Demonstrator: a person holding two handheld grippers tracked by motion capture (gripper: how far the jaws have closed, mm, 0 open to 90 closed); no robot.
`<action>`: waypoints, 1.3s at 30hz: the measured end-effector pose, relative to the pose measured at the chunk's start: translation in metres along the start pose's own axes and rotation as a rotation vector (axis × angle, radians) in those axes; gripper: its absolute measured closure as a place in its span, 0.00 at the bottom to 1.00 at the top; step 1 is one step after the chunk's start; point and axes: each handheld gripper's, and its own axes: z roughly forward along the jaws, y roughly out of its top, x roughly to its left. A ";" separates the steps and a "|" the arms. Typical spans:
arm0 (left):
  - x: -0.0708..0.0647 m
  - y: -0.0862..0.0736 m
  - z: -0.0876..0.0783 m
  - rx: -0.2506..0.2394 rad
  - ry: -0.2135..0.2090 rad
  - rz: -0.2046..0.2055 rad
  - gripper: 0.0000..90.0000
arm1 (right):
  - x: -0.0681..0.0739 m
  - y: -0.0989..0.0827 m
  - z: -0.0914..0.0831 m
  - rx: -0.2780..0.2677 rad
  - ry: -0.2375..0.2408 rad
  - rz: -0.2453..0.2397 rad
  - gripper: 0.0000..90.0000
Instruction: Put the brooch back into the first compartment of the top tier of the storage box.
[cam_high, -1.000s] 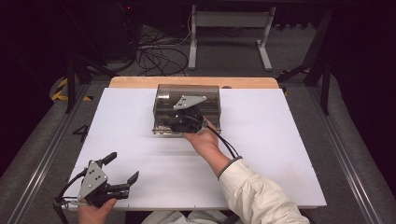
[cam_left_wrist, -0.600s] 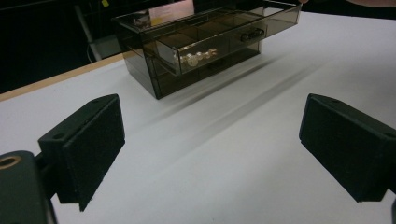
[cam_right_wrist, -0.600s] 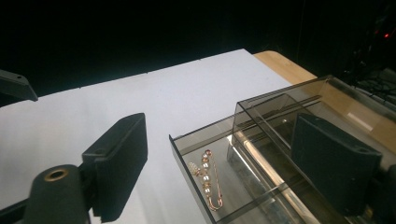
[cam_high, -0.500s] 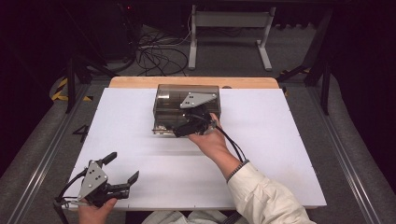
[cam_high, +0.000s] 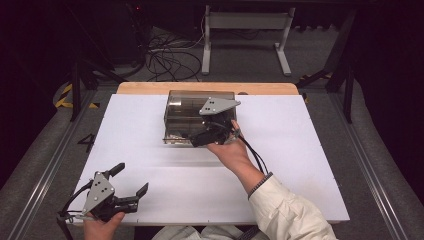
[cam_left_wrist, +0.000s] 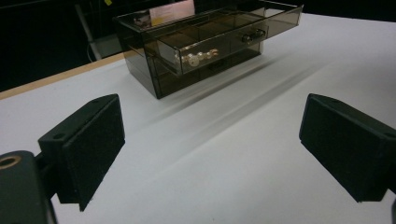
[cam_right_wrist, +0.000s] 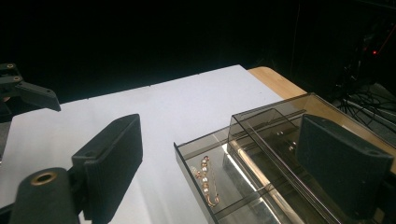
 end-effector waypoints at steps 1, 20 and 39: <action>0.000 0.000 0.000 0.000 0.000 0.001 0.08 | 0.000 0.000 -0.001 0.001 0.001 0.001 0.17; 0.000 0.001 0.000 0.000 0.001 -0.002 0.08 | -0.008 -0.017 -0.078 -0.057 -0.096 0.006 0.07; 0.000 0.001 0.000 -0.001 0.000 0.002 0.08 | -0.016 -0.070 -0.136 -0.006 -0.160 0.089 0.02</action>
